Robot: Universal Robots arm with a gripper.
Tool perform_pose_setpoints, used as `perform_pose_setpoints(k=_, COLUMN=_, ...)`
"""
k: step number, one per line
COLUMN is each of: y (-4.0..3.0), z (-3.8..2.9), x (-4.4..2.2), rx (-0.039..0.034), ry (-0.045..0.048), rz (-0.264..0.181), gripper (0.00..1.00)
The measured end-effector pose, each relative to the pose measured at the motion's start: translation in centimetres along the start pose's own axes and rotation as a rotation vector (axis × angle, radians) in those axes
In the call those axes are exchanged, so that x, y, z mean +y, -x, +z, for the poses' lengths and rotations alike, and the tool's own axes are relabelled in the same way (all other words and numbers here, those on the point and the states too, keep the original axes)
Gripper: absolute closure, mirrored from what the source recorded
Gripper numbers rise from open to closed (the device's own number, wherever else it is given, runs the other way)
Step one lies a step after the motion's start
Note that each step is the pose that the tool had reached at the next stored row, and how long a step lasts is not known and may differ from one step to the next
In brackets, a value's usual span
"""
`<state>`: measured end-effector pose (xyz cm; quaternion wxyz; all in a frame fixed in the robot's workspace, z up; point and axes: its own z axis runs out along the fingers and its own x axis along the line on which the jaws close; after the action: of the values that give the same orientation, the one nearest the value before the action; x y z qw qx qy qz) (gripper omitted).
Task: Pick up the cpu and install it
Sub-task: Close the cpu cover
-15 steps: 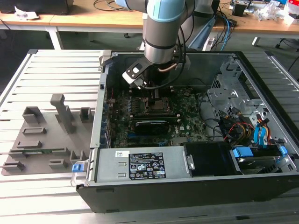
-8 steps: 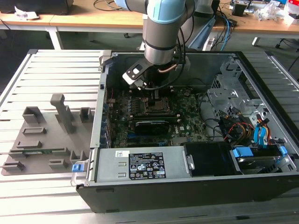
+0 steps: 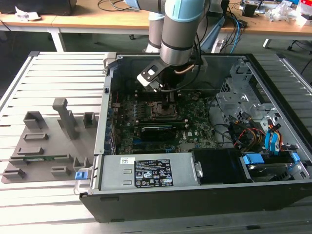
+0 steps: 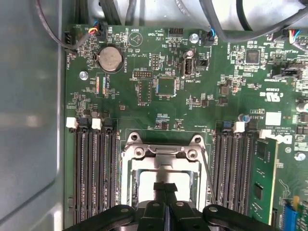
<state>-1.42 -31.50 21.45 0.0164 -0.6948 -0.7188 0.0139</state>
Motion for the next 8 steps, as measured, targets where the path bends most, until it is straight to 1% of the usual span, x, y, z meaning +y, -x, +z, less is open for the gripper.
perform_pose_setpoints(k=2, y=0.00, z=-0.42, x=-0.01, rx=-0.0004, ry=0.0000, rz=0.000, gripper=0.89)
perform_pose_setpoints(k=4, y=0.00, z=-0.62, x=-0.01, rx=-0.0006, ry=0.0000, rz=0.000, gripper=0.89)
perform_pose_setpoints(k=8, y=0.00, z=-0.79, x=-0.02, rx=-0.0013, ry=0.0000, rz=0.000, gripper=0.89)
